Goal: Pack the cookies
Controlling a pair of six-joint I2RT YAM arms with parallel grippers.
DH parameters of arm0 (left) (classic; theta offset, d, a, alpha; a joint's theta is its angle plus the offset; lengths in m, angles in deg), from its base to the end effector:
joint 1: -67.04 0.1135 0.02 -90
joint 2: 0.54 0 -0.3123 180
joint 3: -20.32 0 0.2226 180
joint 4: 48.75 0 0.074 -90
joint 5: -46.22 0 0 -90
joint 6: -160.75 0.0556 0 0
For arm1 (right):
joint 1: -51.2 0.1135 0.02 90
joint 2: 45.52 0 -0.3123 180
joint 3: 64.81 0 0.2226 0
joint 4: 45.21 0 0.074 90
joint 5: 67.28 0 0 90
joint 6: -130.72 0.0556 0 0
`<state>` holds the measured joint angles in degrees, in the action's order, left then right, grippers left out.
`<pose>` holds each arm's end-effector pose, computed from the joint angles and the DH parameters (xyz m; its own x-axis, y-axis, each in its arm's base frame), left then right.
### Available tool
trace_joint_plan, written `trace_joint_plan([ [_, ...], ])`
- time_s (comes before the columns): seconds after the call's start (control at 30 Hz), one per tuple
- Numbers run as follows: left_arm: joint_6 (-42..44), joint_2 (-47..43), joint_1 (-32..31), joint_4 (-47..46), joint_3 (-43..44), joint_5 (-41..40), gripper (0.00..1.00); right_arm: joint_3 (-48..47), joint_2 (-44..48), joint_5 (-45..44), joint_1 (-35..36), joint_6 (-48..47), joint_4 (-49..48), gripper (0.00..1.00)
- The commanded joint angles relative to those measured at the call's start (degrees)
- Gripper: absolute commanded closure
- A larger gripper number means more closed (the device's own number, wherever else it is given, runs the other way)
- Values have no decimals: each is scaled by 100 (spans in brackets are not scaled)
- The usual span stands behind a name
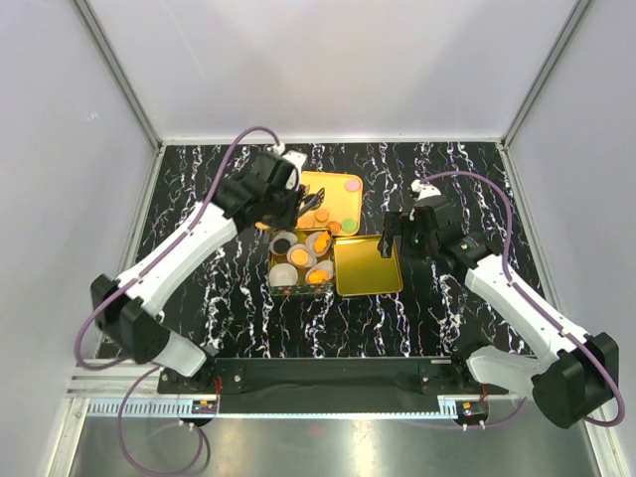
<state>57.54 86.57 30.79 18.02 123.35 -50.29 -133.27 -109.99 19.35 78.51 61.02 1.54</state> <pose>0.2456 -0.1723 0.3862 -0.7299 0.2537 -0.6347 0.3728 0.9260 -0.0587 0.1815 0.0900 0.3229 -0.7114 0.0225 -0.7024 -0.1843 0.9585 0.2173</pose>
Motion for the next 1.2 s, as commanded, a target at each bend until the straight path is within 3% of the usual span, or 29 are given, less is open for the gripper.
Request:
trace_joint_plan([
  [0.0,-58,-677,30,-113,-458,79,60,-150,-13,-5,-15,-87,-176,0],
  [0.57,-471,-2576,-14,186,-2445,325,59,-203,-110,-146,-15,-87,-88,0],
  [1.17,-806,-3455,-216,731,-3150,501,59,-176,-119,-128,-24,-78,-97,0],
])
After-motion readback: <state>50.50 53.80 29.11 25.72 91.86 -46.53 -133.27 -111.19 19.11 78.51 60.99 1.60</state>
